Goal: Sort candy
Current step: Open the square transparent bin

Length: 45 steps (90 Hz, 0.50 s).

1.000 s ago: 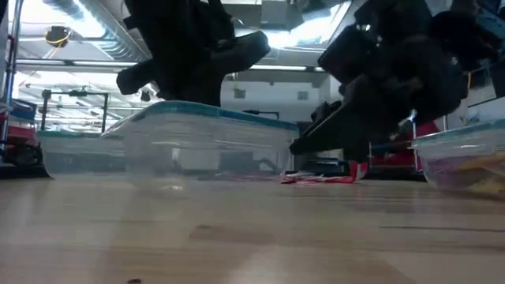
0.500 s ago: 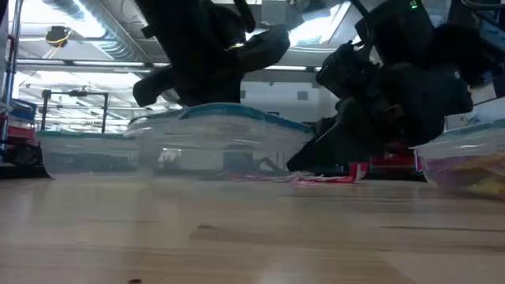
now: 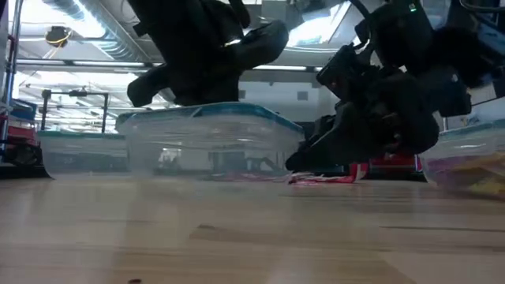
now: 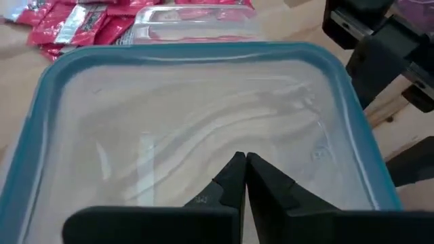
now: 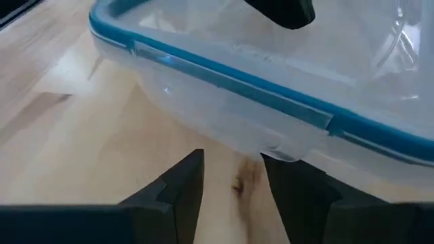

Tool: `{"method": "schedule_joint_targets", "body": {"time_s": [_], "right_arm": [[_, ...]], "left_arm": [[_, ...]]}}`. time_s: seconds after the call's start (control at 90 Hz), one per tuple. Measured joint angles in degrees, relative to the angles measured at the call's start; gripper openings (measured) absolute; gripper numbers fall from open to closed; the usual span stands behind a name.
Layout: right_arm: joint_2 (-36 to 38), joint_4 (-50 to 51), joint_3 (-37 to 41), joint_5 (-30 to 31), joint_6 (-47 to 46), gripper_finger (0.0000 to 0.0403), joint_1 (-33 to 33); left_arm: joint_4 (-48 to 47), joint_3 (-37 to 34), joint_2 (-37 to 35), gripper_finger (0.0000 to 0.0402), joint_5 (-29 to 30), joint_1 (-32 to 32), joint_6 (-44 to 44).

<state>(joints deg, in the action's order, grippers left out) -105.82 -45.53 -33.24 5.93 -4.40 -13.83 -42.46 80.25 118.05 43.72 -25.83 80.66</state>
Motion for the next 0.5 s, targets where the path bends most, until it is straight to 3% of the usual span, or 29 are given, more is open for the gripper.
{"method": "schedule_joint_targets", "body": {"time_s": [0.333, 0.5], "right_arm": [[1.2, -12.5, 6.7, 0.9, -1.8, 0.0149, 0.0], [0.8, -12.6, 6.5, -6.7, -2.6, 0.0149, 2.9]], "left_arm": [[0.2, 0.2, 2.2, 0.0000, 3.7, -1.2, -1.6], [0.4, 0.2, 2.2, 0.0000, 4.2, -1.4, -1.9]]}}
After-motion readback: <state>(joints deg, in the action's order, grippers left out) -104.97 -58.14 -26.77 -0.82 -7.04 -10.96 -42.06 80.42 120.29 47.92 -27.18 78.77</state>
